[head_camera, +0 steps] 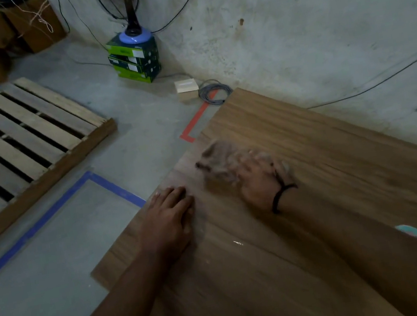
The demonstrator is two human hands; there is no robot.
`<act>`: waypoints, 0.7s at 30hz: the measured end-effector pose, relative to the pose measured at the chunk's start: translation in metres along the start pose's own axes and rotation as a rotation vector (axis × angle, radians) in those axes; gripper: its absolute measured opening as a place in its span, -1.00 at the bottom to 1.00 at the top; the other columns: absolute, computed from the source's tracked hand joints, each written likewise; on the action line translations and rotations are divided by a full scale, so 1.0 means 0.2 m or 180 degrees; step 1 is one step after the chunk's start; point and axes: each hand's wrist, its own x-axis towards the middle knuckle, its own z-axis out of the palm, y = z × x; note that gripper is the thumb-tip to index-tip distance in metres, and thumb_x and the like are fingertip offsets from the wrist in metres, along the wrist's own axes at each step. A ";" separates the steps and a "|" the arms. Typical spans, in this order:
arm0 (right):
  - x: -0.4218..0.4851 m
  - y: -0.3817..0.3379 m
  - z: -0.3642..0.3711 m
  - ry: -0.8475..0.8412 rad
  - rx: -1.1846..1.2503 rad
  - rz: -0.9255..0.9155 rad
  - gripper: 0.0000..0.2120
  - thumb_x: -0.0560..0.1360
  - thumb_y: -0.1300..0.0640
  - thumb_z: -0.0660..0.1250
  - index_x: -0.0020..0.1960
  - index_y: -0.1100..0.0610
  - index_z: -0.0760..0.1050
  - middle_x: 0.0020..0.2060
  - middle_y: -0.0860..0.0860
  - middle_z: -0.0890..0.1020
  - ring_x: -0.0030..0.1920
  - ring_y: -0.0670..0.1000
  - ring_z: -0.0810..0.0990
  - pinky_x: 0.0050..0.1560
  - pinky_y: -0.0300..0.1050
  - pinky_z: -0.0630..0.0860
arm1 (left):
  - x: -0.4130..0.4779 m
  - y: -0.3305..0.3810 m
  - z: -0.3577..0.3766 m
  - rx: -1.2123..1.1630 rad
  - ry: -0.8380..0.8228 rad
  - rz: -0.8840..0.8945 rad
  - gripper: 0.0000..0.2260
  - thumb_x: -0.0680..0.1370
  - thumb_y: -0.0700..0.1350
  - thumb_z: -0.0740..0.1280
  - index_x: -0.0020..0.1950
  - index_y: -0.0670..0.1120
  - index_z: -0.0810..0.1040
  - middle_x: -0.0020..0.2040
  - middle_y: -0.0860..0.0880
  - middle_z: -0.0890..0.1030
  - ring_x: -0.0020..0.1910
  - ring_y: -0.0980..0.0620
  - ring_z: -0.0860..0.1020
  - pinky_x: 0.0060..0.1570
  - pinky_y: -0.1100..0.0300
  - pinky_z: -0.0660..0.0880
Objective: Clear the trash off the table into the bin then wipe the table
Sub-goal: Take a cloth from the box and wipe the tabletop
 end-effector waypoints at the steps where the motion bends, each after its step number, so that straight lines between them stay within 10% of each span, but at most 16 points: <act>1: 0.09 0.09 -0.01 0.0013 0.0153 0.0211 -0.45 0.57 -0.18 -0.14 0.54 -0.14 0.05 0.58 -0.02 0.02 0.56 0.13 -0.03 0.50 0.19 -0.09 | 0.00 0.00 0.00 0.0022 -0.0013 -0.0006 -0.56 0.58 0.08 0.05 0.29 -0.03 0.57 0.35 -0.08 0.53 0.37 -0.12 0.44 0.38 -0.12 0.34; 6: 0.37 0.53 -0.03 -0.0178 0.0279 0.1435 -0.40 0.52 -0.30 -0.17 0.54 -0.20 -0.04 0.58 -0.05 -0.03 0.55 0.19 -0.05 0.49 0.26 -0.02 | -0.01 0.01 -0.02 0.0092 -0.0015 -0.0014 -0.54 0.58 0.09 0.02 0.32 -0.03 0.55 0.36 -0.07 0.51 0.38 -0.11 0.42 0.40 -0.09 0.31; 15: -0.25 -0.09 0.12 0.0173 0.0034 -0.0156 -0.52 0.60 -0.20 -0.03 0.50 -0.30 0.00 0.57 -0.14 0.01 0.57 0.09 -0.05 0.44 0.39 -0.12 | -0.02 0.03 -0.02 0.0094 0.0017 -0.0030 -0.50 0.55 0.10 0.02 0.31 -0.06 0.55 0.35 -0.10 0.52 0.36 -0.15 0.44 0.37 -0.09 0.31; 21: 0.11 0.48 0.01 0.0037 0.0308 0.1024 -0.49 0.62 -0.12 -0.05 0.55 -0.09 0.03 0.57 0.03 0.03 0.54 0.20 0.02 0.49 0.18 0.02 | -0.01 0.03 -0.02 0.0101 0.0048 0.0018 -0.52 0.57 0.09 0.03 0.28 -0.08 0.58 0.33 -0.11 0.54 0.34 -0.15 0.46 0.38 -0.06 0.29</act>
